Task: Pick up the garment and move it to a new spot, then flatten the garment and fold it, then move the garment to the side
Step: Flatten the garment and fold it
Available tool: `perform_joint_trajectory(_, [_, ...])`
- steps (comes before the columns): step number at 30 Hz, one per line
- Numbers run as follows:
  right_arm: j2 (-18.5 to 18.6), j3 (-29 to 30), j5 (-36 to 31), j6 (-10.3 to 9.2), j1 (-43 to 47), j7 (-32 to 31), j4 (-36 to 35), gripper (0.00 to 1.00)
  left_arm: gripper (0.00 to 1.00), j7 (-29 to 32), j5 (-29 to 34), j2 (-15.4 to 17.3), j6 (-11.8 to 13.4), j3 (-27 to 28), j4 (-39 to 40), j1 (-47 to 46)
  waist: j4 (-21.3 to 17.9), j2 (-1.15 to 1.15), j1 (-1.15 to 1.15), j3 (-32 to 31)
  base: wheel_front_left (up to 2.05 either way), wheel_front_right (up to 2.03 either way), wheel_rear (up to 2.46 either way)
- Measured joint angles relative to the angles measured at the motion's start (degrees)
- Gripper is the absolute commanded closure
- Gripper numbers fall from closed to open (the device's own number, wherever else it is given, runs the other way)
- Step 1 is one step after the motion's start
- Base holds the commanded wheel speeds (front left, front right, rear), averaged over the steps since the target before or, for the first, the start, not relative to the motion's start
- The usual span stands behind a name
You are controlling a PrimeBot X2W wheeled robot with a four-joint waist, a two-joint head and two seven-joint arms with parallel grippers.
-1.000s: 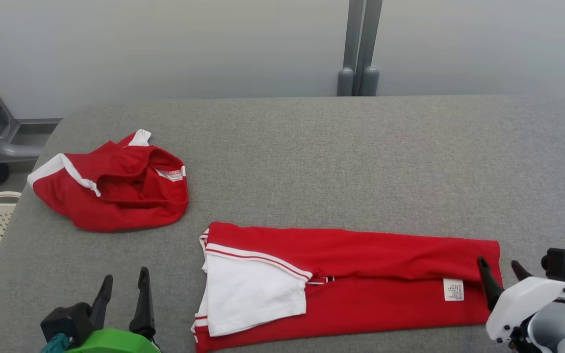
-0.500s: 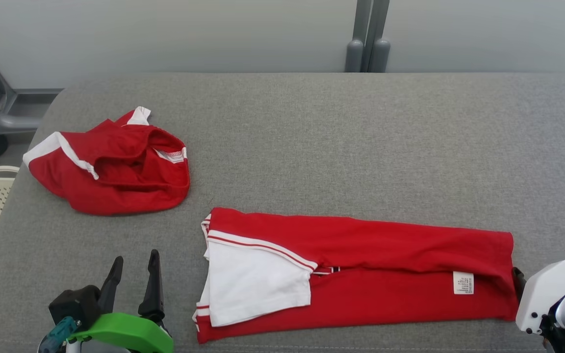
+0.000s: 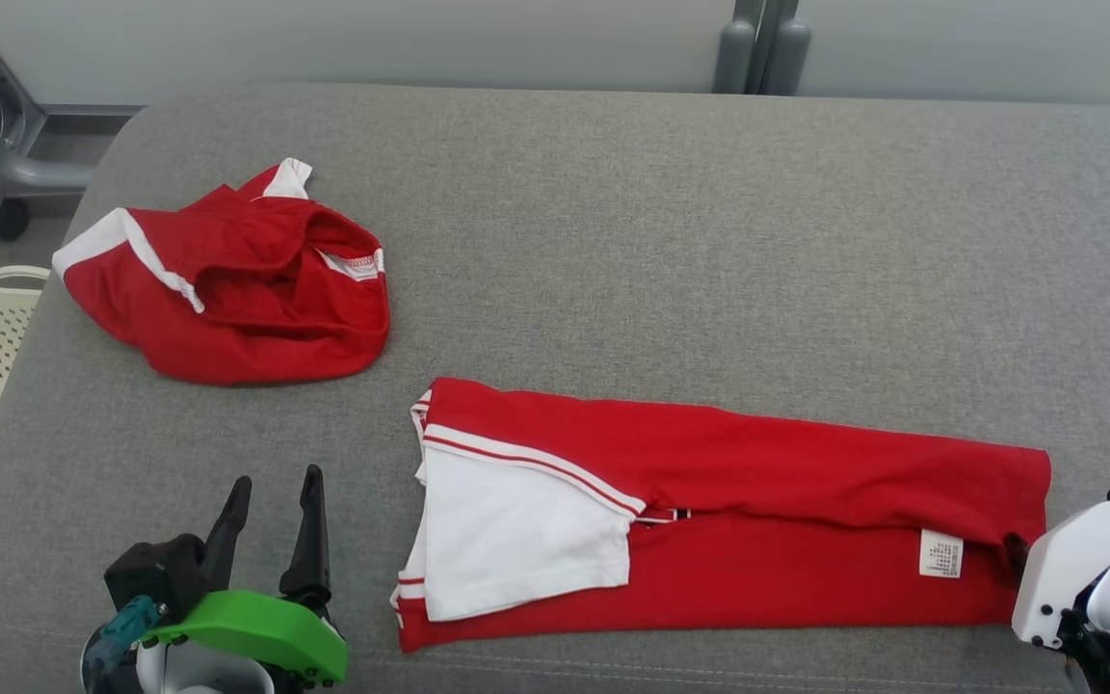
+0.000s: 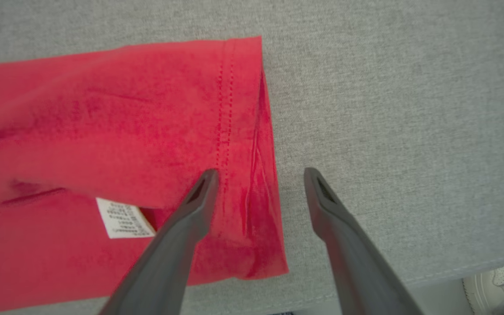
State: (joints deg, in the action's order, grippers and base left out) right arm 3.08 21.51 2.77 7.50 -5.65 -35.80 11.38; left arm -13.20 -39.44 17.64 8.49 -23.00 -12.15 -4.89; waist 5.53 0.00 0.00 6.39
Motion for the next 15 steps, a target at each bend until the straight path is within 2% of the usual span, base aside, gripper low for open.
perform_joint_trajectory(15, [0.22,1.04,-0.83,0.0,-2.3,-0.18,4.76,0.0,0.0,0.26,0.18,0.34,-0.33,-0.68,-0.08,-1.01,0.9,0.0,0.0,1.54,0.0,0.0,0.0])
